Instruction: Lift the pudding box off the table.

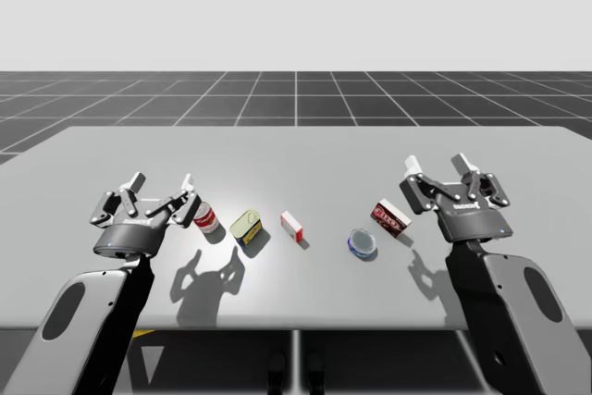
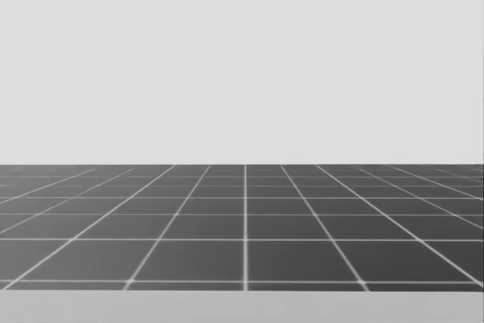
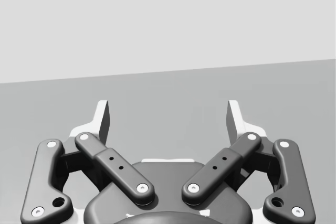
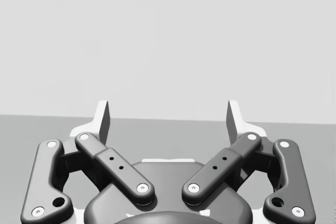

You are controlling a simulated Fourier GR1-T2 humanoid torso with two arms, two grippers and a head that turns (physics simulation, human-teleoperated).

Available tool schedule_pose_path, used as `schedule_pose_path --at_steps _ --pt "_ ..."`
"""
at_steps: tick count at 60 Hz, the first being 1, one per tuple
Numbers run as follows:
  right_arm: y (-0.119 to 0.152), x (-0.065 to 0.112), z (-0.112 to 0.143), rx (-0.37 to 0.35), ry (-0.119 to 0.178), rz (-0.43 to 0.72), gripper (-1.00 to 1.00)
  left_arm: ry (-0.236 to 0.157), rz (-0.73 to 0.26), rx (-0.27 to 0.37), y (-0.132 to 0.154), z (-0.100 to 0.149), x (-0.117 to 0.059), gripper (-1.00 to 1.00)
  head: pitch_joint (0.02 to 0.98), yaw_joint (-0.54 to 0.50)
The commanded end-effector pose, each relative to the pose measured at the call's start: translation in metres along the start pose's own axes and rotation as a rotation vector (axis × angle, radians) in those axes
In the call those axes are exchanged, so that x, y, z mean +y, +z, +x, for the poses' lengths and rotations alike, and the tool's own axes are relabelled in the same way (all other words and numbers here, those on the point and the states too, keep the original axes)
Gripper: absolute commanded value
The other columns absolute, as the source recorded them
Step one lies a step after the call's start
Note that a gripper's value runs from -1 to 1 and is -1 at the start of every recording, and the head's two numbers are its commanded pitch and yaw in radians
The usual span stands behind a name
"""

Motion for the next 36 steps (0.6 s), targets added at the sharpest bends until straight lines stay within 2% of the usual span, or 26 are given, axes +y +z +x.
schedule_pose_path --at_steps 1,4,7,12,14,19,28,36 --pt "0.0027 0.002 0.0005 -0.009 -0.023 -0.039 -1.0 0.0 0.003 0.002 -0.0001 -0.0001 0.0004 -1.0 0.082 0.01" --pt "0.0028 0.0015 0.002 -0.007 -0.011 -0.027 -1.0 0.0 0.003 0.002 -0.0001 0.0 0.0004 -1.0 0.086 0.01" --pt "0.0017 0.0 0.0051 -0.013 -0.032 -0.034 -1.0 0.001 0.004 0.002 -0.0001 0.0 0.0006 -1.0 0.1 0.01" --pt "0.0007 -0.0017 0.0031 0.007 -0.024 -0.007 -1.0 0.001 0.005 0.002 -0.0002 -0.0001 0.0009 -1.0 0.14 0.01" --pt "-0.0005 -0.0019 0.0008 0.023 -0.033 0.007 -1.0 0.001 0.007 0.003 -0.0001 -0.0001 0.0012 -1.0 0.182 0.01" --pt "-0.0015 -0.0007 -0.0006 0.027 -0.025 -0.001 -1.0 -0.003 0.009 0.004 -0.0004 -0.0002 0.0016 -1.0 0.245 0.01" --pt "-0.0033 -0.0003 -0.0027 0.033 -0.012 -0.005 -1.0 -0.01 0.021 0.001 -0.0012 -0.0007 0.0042 -1.0 0.424 0.0" --pt "-0.0038 0.0006 -0.0033 0.034 -0.002 -0.004 -1.0 -0.015 0.024 0.001 -0.0017 -0.0012 0.0052 -1.0 0.529 -0.03"
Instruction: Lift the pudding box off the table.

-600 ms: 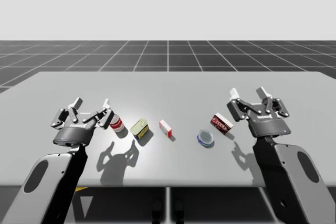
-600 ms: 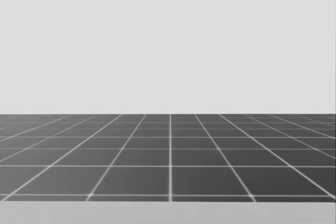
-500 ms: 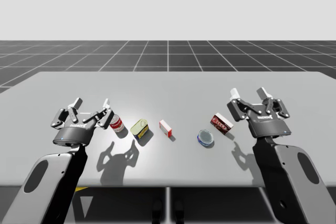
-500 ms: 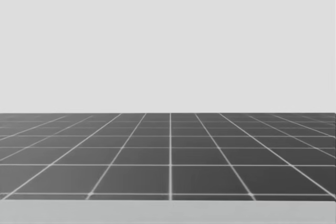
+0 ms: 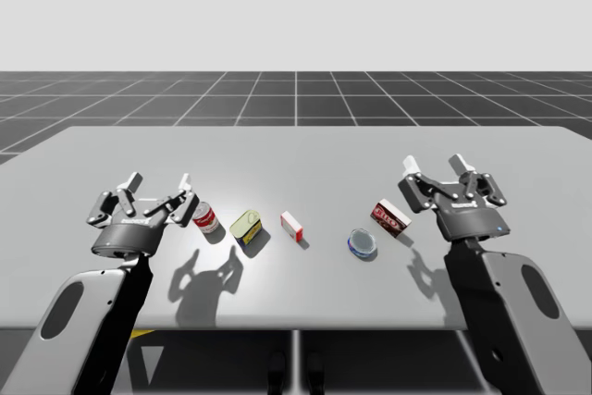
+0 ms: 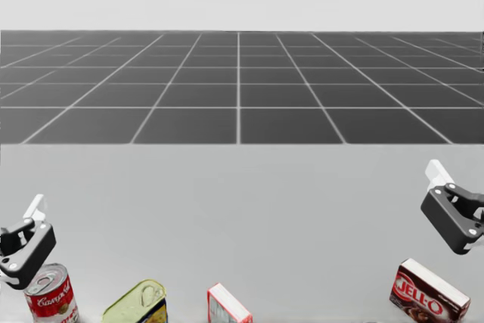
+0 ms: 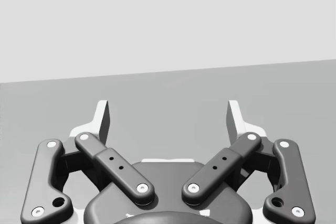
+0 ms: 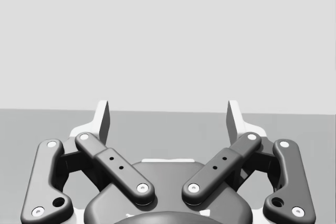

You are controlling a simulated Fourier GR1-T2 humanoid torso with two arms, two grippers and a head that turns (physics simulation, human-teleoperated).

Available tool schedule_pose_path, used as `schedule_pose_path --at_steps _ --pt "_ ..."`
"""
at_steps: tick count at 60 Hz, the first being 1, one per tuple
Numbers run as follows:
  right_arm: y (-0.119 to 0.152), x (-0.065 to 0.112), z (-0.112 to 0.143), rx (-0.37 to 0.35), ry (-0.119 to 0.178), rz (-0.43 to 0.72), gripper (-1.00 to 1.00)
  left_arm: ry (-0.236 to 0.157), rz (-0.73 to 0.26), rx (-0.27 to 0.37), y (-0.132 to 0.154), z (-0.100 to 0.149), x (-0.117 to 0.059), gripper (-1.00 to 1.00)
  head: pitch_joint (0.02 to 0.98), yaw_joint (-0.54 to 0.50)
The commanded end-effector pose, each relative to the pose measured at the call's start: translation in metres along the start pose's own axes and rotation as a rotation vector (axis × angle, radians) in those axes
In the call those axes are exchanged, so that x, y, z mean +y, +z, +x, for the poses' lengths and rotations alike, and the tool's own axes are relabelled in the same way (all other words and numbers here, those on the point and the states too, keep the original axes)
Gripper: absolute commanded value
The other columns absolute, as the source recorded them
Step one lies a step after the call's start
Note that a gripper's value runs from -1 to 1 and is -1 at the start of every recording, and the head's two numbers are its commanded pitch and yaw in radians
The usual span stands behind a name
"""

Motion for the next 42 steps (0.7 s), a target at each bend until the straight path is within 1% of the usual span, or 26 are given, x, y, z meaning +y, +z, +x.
schedule_pose_path --at_steps 1,4,6,9,16,17,27,33,34,36,38,40,42 --pt "-0.0012 0.0007 -0.0021 0.006 0.009 0.001 -1.0 -0.006 0.005 -0.001 -0.0008 -0.0007 0.0021 -1.0 0.538 -0.04" --pt "-0.0014 0.0007 -0.0023 0.007 0.011 0.001 -1.0 -0.008 0.004 -0.001 -0.0009 -0.0009 0.0021 -1.0 0.565 -0.06" --pt "-0.0014 0.0008 -0.0022 0.007 0.011 0.001 -1.0 -0.009 0.001 -0.001 -0.0009 -0.0011 0.0018 -1.0 0.598 -0.09" --pt "-0.0015 0.0004 -0.0022 0.007 0.011 0.0 -1.0 -0.01 -0.002 -0.002 -0.0007 -0.0011 0.0012 -1.0 0.622 -0.12" --pt "-0.001 0.0001 -0.0015 0.005 0.011 0.0 -1.0 -0.012 -0.01 -0.003 -0.0008 -0.0016 -0.001 -1.0 0.685 -0.22" --pt "-0.0011 0.0001 -0.0014 0.005 0.011 0.001 -1.0 -0.012 -0.012 -0.003 -0.0009 -0.0016 -0.0014 -1.0 0.706 -0.25" --pt "-0.001 0.0019 -0.0021 0.013 0.01 0.01 -1.0 -0.012 -0.023 -0.003 -0.001 -0.0019 -0.0052 -1.0 0.781 -0.36" --pt "-0.0004 0.0021 -0.0016 0.016 -0.009 0.013 -1.0 -0.012 -0.027 -0.003 -0.0014 -0.0025 -0.0065 -1.0 0.798 -0.39" --pt "0.0001 0.0024 -0.0008 0.019 -0.032 0.018 -1.0 -0.012 -0.029 -0.002 -0.0018 -0.0027 -0.0069 -1.0 0.799 -0.4" --pt "0.0013 0.0034 0.0004 0.02 -0.049 0.023 -1.0 -0.012 -0.029 -0.001 -0.0018 -0.0029 -0.0071 -1.0 0.799 -0.4" --pt "0.0021 0.0038 0.0011 0.016 -0.047 0.025 -1.0 -0.011 -0.028 -0.001 -0.0021 -0.003 -0.0071 -1.0 0.797 -0.4" --pt "0.0037 0.0049 0.0023 0.019 -0.065 0.033 -1.0 -0.009 -0.028 -0.001 -0.0017 -0.0028 -0.0075 -1.0 0.796 -0.39" --pt "0.0053 0.006 0.0028 0.02 -0.074 0.045 -1.0 -0.009 -0.028 0.0 -0.0017 -0.0028 -0.0076 -1.0 0.795 -0.39"
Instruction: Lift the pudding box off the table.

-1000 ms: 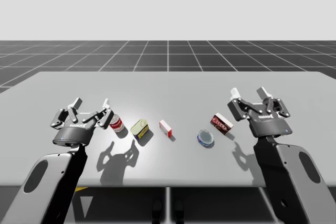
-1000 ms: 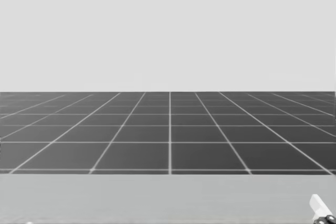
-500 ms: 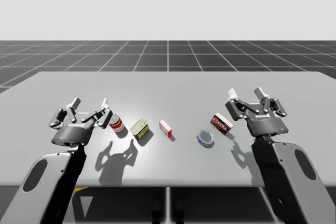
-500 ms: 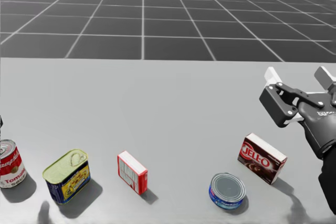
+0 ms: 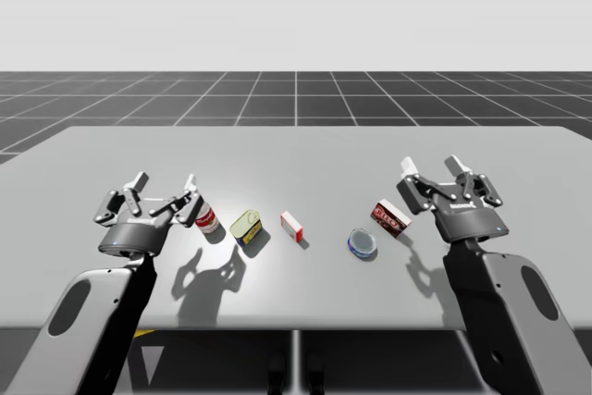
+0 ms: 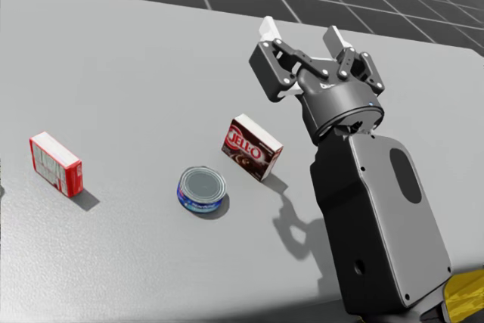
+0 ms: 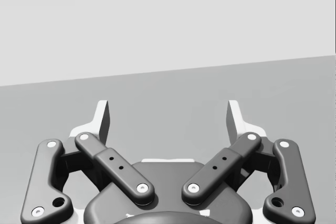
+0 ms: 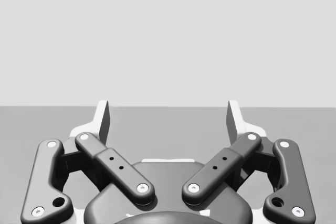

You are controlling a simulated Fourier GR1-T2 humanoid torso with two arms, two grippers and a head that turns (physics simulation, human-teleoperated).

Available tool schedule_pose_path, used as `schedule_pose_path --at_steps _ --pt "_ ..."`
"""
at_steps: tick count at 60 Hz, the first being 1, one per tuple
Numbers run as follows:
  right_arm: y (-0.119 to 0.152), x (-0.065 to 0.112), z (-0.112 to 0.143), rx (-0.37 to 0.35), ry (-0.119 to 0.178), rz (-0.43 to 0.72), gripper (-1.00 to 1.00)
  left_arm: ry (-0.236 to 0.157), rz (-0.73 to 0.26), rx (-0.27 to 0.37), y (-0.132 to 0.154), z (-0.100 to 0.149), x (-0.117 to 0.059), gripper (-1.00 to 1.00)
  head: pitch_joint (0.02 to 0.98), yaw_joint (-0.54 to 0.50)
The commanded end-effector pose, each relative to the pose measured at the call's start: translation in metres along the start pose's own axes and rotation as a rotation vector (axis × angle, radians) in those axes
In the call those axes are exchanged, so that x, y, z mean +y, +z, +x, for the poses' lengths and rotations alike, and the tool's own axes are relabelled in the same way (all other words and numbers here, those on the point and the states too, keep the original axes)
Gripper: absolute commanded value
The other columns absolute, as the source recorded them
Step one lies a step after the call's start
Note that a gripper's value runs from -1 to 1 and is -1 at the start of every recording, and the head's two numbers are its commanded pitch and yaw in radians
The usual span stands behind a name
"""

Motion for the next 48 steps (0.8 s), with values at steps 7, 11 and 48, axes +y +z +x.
schedule_pose_path --at_steps 7,11,48 --pt "0.015 0.006 0.008 0.005 -0.031 0.083 -1.0 0.008 -0.004 0.003 0.001 0.0 -0.002 -1.0 0.793 -0.39" --pt "0.025 0.005 0.012 0.022 -0.02 0.136 -1.0 0.011 -0.004 0.004 0.001 0.001 -0.002 -1.0 0.792 -0.39" --pt "0.088 -0.036 -0.044 0.151 0.03 0.328 -1.0 0.02 -0.006 0.012 0.002 0.0 -0.004 -1.0 0.791 -0.4"
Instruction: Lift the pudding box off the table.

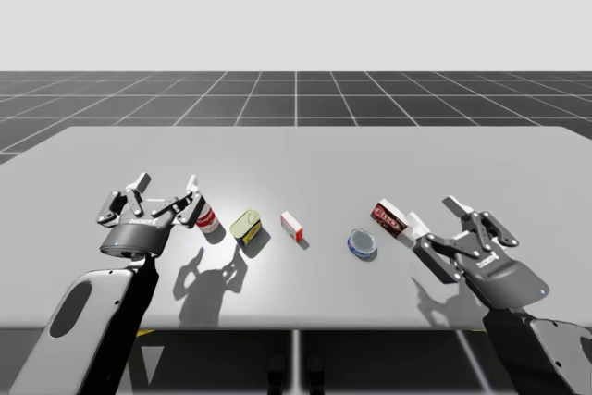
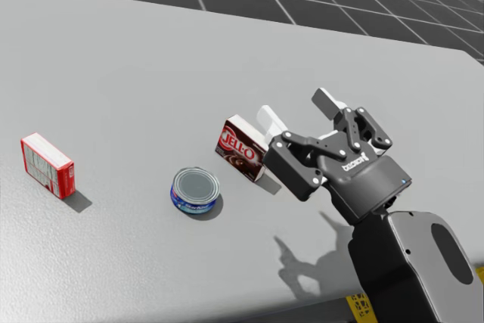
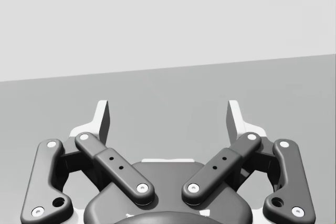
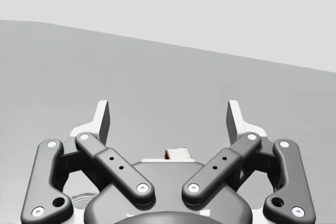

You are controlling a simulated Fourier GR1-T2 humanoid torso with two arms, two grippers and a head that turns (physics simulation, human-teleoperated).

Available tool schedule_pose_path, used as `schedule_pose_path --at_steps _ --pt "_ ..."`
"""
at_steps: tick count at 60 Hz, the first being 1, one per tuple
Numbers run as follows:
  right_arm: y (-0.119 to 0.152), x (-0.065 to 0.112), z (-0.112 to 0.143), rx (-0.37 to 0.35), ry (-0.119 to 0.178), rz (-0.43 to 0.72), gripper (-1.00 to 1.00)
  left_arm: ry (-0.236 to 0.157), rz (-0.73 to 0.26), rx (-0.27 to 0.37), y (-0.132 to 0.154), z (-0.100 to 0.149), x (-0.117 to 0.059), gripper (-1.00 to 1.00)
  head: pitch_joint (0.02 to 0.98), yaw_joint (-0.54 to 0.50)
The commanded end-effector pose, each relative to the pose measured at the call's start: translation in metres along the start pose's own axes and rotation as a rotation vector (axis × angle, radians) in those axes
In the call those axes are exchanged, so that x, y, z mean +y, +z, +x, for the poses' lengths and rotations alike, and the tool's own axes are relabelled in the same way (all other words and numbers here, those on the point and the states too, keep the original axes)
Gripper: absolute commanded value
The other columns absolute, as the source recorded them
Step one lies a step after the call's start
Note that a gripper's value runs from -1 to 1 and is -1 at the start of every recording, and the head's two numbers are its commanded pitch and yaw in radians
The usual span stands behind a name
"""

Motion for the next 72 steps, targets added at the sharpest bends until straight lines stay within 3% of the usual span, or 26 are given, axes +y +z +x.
schedule_pose_path --at_steps 1,16,32,38,43,64,66,68,70,72 --pt "0.012 -0.003 -0.027 0.044 0.002 0.031 -1.0 0.005 0.0 0.005 0.0 -0.001 -0.001 -1.0 0.791 -0.4" --pt "0.01 -0.012 -0.062 0.115 -0.008 0.036 -1.0 0.01 -0.002 0.005 0.001 -0.001 -0.002 -1.0 0.791 -0.4" --pt "-0.009 -0.018 -0.084 0.166 0.002 0.038 -1.0 0.013 -0.003 0.004 0.001 -0.001 -0.002 -1.0 0.791 -0.4" --pt "-0.018 -0.019 -0.09 0.184 -0.01 0.038 -1.0 0.013 -0.003 0.004 0.001 -0.001 -0.002 -1.0 0.79 -0.4" --pt "-0.024 -0.022 -0.09 0.195 -0.045 0.033 -1.0 0.013 -0.002 0.003 0.001 0.0 -0.002 -1.0 0.789 -0.4" --pt "-0.036 -0.02 -0.094 0.296 -0.072 0.06 -1.0 0.015 -0.002 0.001 0.001 0.0 -0.003 -1.0 0.779 -0.39" --pt "-0.036 -0.02 -0.094 0.297 -0.068 0.064 -0.83 0.015 -0.002 0.001 0.001 0.0 -0.003 -1.0 0.779 -0.39" --pt "-0.034 -0.019 -0.095 0.293 -0.063 0.049 0.21 0.014 -0.002 0.0 0.001 0.0 -0.003 -1.0 0.778 -0.39" --pt "-0.034 -0.019 -0.095 0.296 -0.073 0.046 0.74 0.014 -0.003 0.0 0.001 0.0 -0.003 -1.0 0.777 -0.39" --pt "-0.033 -0.019 -0.095 0.294 -0.072 0.049 0.94 0.013 -0.003 -0.001 0.001 0.0 -0.003 -1.0 0.773 -0.39"
